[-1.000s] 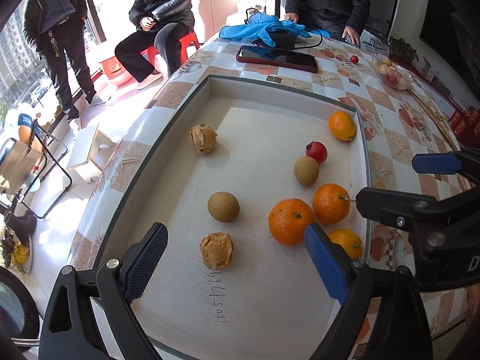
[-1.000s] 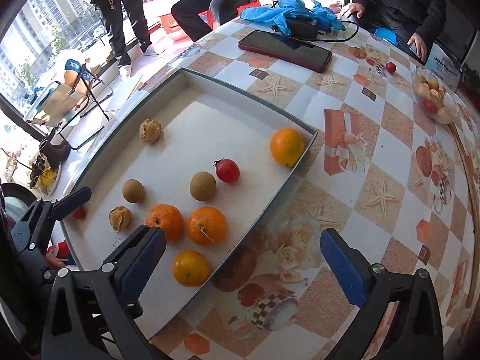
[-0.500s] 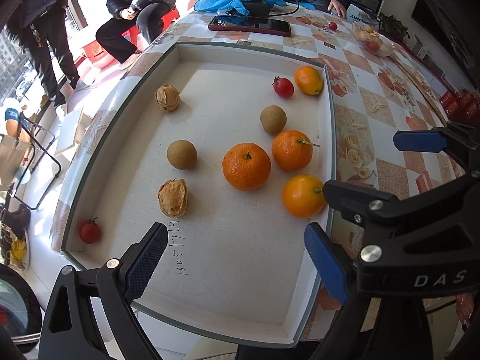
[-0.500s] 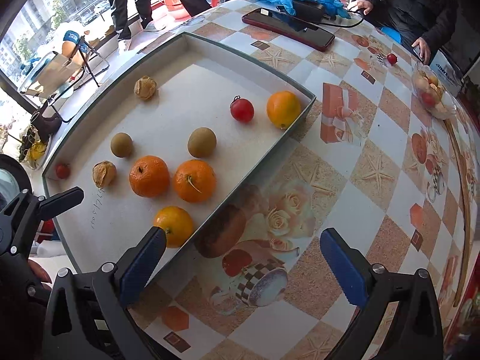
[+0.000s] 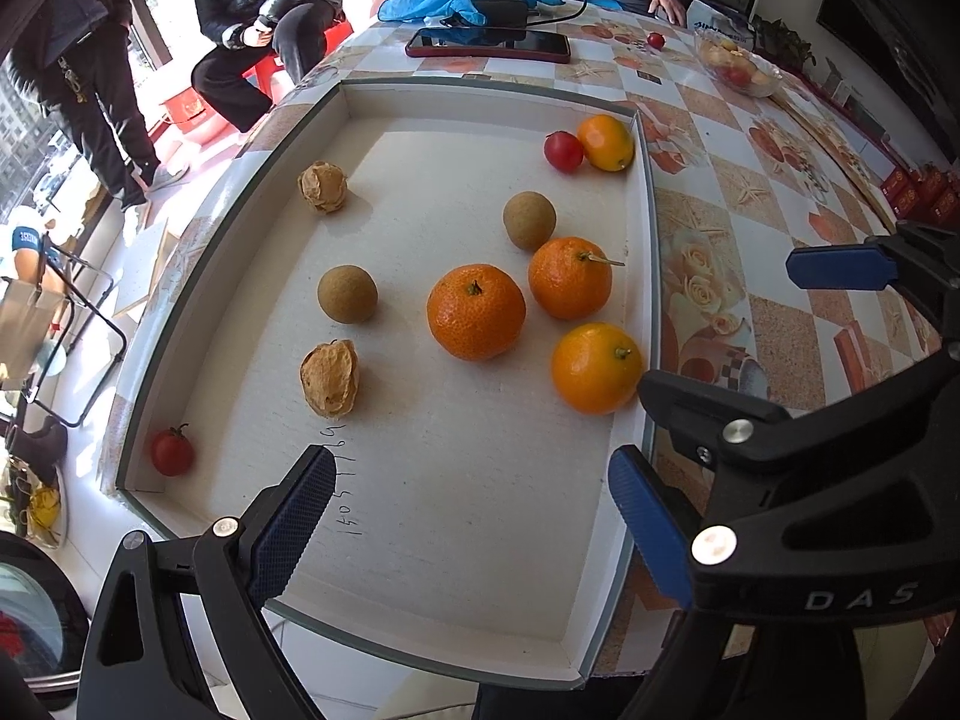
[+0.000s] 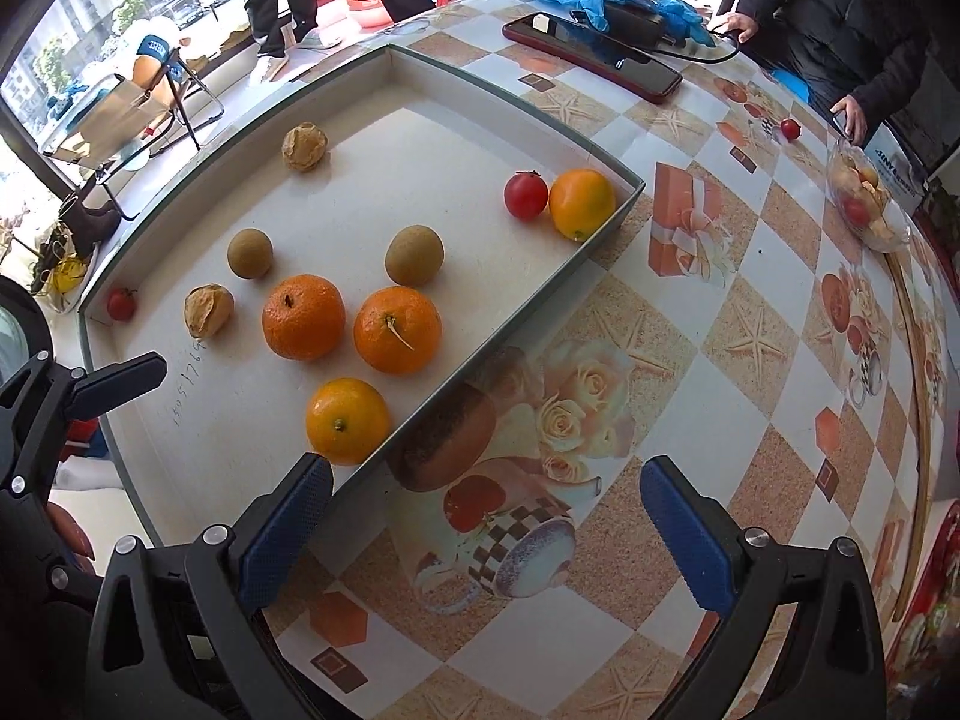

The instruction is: Organize fruits

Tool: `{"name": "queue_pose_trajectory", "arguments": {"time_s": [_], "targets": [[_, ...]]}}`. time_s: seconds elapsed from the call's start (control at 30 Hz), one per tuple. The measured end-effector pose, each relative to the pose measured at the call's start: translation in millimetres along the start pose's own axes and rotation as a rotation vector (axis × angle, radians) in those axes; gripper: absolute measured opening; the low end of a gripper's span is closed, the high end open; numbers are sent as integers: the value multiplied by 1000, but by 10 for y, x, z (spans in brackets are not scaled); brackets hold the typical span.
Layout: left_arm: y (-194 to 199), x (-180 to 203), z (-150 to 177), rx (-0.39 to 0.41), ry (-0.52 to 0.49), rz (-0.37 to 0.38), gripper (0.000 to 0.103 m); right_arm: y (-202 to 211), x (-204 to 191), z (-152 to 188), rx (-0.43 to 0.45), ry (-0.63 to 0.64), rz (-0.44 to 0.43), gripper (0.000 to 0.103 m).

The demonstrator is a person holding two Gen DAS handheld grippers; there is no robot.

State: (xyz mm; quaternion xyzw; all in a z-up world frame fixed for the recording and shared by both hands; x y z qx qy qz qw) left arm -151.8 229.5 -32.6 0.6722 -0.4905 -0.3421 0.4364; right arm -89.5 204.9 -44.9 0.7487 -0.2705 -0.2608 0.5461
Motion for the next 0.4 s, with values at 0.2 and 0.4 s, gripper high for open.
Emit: {"name": "queue_pose_trajectory", "arguments": {"time_s": [0.2,0.4], "targets": [[4,-4,8,9,9,-7,94,8,16,17,0,-7,1,103],[47,-16,1,49,-2,-22,94,25,13,20,6,-13,-4,103]]}}
Point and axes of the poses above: each gripper's, at about its wrist camera, not at the fingertips, and y roughly against the way its jaws point, x to its right, z to its underside, the point moved 5 cm from there along -y, roughly the way its jaws point, and after that the axes turned 2 degrees about x, right-handed, at the moved point
